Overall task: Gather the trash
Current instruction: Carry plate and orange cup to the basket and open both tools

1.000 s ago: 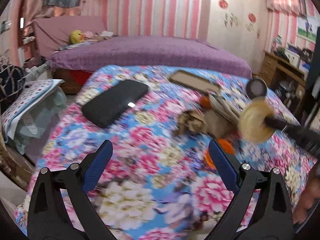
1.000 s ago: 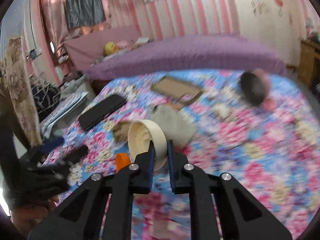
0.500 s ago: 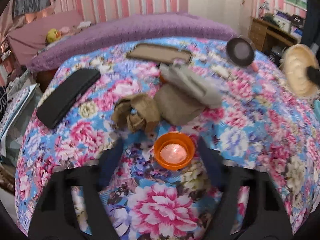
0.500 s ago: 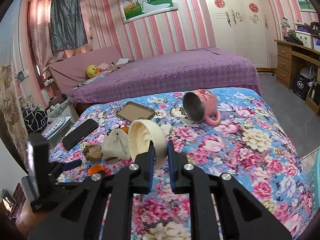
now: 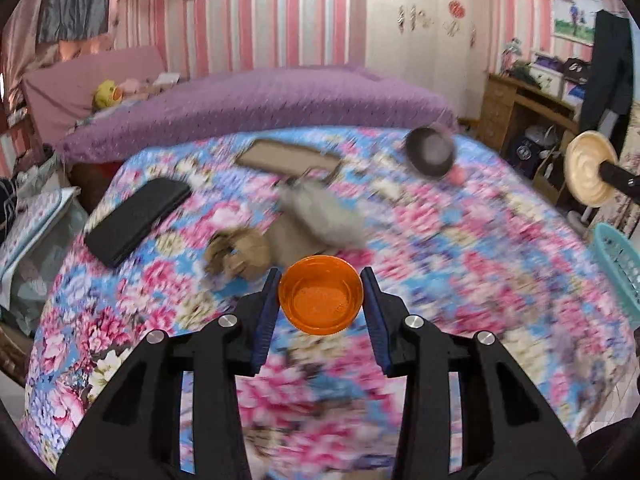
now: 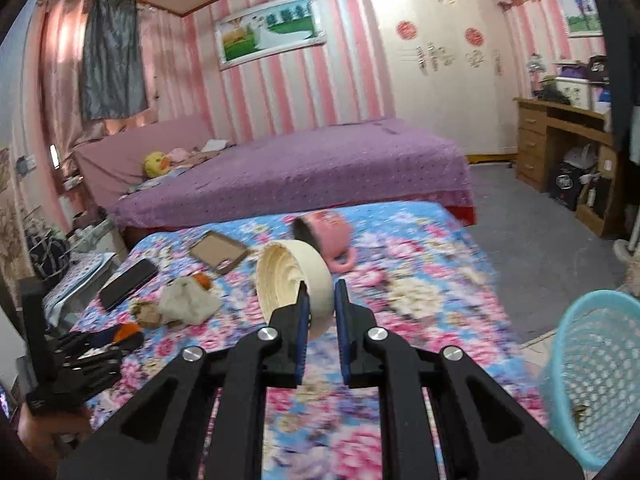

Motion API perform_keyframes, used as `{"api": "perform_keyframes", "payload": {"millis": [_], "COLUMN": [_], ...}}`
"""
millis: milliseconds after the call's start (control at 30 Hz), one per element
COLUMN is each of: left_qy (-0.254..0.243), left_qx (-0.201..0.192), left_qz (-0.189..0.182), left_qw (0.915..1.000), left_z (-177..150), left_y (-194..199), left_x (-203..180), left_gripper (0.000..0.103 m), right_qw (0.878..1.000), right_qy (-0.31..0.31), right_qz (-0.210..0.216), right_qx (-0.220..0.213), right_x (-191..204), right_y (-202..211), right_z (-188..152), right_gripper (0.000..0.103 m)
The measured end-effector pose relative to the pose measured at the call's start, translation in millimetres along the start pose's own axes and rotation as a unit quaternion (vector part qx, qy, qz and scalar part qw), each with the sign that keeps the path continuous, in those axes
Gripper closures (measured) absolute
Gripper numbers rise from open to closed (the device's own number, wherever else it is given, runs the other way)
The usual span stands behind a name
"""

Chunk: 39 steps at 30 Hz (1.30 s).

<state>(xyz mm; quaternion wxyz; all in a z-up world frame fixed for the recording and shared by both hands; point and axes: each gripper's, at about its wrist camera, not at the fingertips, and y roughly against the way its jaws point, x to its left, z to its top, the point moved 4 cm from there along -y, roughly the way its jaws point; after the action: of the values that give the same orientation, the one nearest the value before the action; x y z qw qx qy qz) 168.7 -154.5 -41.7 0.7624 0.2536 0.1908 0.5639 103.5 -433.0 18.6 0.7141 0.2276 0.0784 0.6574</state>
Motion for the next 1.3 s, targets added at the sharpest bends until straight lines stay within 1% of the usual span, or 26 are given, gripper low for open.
{"api": "perform_keyframes", "payload": {"millis": [100, 133, 267, 333, 367, 500, 667, 833, 967, 1300], "left_qy": [-0.023, -0.029, -0.029, -0.048, -0.052, -0.051, -0.074, -0.088, -0.1, -0.107], "left_qx": [-0.02, -0.026, -0.039, -0.048, -0.052, -0.056, -0.06, -0.064, -0.069, -0.073], "left_qz": [-0.01, -0.016, -0.048, -0.058, -0.06, -0.095, -0.12, -0.148, -0.165, -0.201], "left_qw": [0.9995, 0.9991, 0.9976, 0.996, 0.9955, 0.9926, 0.9881, 0.983, 0.9788, 0.971], "left_z": [11.1, 15.7, 32.3, 42.8, 45.8, 63.6, 75.8, 84.1, 87.5, 92.0], "left_y": [15.2, 20.8, 35.4, 40.9, 42.5, 42.3, 39.5, 38.3, 43.3, 50.4], "left_x": [-30.9, -43.2, -84.6, -110.2, -118.2, -158.5, -208.1, -253.0, -283.4, -327.1], "left_gripper": [0.064, 0.064, 0.064, 0.064, 0.064, 0.064, 0.064, 0.064, 0.064, 0.064], "right_qw": [0.999, 0.999, 0.994, 0.992, 0.991, 0.985, 0.977, 0.97, 0.968, 0.962], "right_qy": [-0.01, -0.017, -0.032, -0.042, -0.045, -0.054, -0.079, -0.086, -0.092, -0.106], "right_qz": [-0.026, -0.042, -0.091, -0.109, -0.116, -0.154, -0.189, -0.218, -0.224, -0.244], "right_qx": [-0.015, -0.024, -0.044, -0.048, -0.05, -0.059, -0.06, -0.066, -0.061, -0.055], "right_x": [-26.4, -40.8, -81.8, -103.2, -112.6, -147.4, -186.8, -210.8, -224.6, -239.9], "right_y": [16.5, 25.8, 51.9, 64.2, 69.8, 88.4, 100.4, 115.9, 122.0, 130.9], "right_z": [6.1, 9.0, 17.1, 19.9, 20.9, 23.7, 21.6, 20.8, 18.3, 13.7], "right_gripper": [0.09, 0.09, 0.09, 0.09, 0.09, 0.09, 0.09, 0.09, 0.09, 0.09]}}
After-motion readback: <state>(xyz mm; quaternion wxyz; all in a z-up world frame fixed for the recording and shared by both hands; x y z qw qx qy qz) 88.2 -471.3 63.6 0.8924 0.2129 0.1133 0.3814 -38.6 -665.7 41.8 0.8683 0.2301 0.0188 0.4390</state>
